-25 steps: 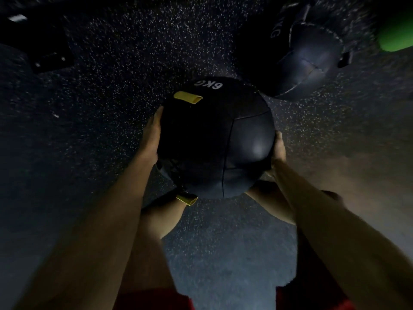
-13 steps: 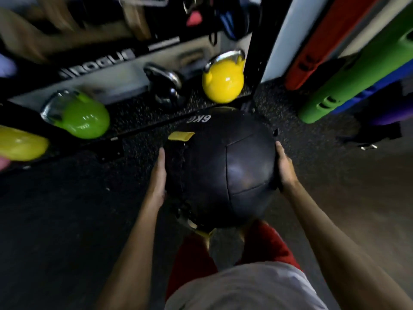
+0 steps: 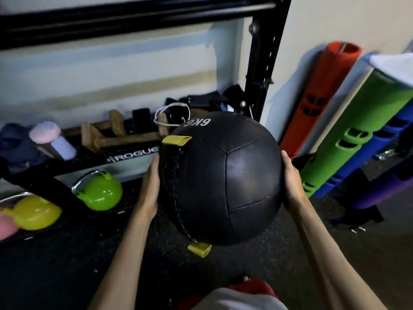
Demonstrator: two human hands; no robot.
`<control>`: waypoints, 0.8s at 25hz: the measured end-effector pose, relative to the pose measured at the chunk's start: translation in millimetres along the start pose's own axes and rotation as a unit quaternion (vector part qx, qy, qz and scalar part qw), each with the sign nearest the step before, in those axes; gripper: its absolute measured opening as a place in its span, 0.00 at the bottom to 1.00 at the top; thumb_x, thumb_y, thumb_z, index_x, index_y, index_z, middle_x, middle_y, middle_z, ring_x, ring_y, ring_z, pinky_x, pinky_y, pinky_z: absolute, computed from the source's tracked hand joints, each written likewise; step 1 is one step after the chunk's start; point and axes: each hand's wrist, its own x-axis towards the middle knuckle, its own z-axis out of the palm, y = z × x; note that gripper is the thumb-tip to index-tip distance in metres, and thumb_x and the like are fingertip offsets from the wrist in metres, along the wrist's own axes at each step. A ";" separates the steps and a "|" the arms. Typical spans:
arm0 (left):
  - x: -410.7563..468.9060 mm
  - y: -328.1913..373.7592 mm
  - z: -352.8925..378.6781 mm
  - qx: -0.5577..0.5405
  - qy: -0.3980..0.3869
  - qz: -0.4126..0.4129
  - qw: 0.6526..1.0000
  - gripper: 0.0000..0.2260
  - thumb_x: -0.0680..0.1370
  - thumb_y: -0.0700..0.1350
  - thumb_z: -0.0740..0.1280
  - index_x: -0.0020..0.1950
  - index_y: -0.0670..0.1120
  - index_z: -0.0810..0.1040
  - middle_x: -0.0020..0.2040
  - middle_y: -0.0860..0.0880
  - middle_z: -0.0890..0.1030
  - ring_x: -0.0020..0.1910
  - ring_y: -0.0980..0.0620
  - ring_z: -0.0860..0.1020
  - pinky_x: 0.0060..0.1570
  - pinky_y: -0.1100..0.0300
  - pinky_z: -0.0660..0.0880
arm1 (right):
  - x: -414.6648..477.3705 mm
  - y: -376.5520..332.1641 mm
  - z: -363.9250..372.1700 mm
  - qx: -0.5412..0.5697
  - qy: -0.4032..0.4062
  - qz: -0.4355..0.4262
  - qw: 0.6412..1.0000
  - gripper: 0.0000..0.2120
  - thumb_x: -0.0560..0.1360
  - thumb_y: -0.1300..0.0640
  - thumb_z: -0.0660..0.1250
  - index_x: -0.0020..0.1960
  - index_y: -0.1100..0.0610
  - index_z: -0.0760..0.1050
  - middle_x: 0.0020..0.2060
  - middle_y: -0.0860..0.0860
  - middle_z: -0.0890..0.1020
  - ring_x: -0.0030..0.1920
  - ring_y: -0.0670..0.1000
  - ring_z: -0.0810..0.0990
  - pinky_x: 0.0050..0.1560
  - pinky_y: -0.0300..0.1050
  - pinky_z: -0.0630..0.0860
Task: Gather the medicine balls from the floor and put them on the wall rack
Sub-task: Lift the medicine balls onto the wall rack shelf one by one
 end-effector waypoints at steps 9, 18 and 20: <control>-16.7 155.8 -0.6 -0.030 0.062 0.157 0.985 0.25 0.78 0.68 0.58 0.63 0.54 0.80 0.57 0.53 0.84 0.54 0.57 0.83 0.47 0.61 0.79 | -5.8 -156.0 65.1 0.038 -0.032 -0.160 0.986 0.24 0.82 0.41 0.56 0.70 0.54 0.75 0.65 0.46 0.77 0.62 0.44 0.76 0.66 0.42 0.70; -43.9 323.9 -32.2 -0.048 0.086 0.314 0.944 0.23 0.80 0.66 0.57 0.58 0.53 0.83 0.55 0.52 0.85 0.56 0.53 0.83 0.56 0.55 0.77 | -23.1 -317.6 148.8 0.116 -0.112 -0.288 0.944 0.19 0.79 0.39 0.60 0.51 0.51 0.84 0.48 0.45 0.87 0.54 0.46 0.84 0.62 0.45 0.77; -45.7 362.9 -41.7 -0.049 0.100 0.356 0.928 0.24 0.79 0.66 0.59 0.62 0.52 0.82 0.58 0.50 0.85 0.59 0.50 0.82 0.61 0.52 0.76 | -21.2 -344.4 169.1 0.140 -0.125 -0.317 0.930 0.18 0.79 0.40 0.61 0.51 0.50 0.84 0.48 0.43 0.87 0.53 0.44 0.84 0.60 0.43 0.78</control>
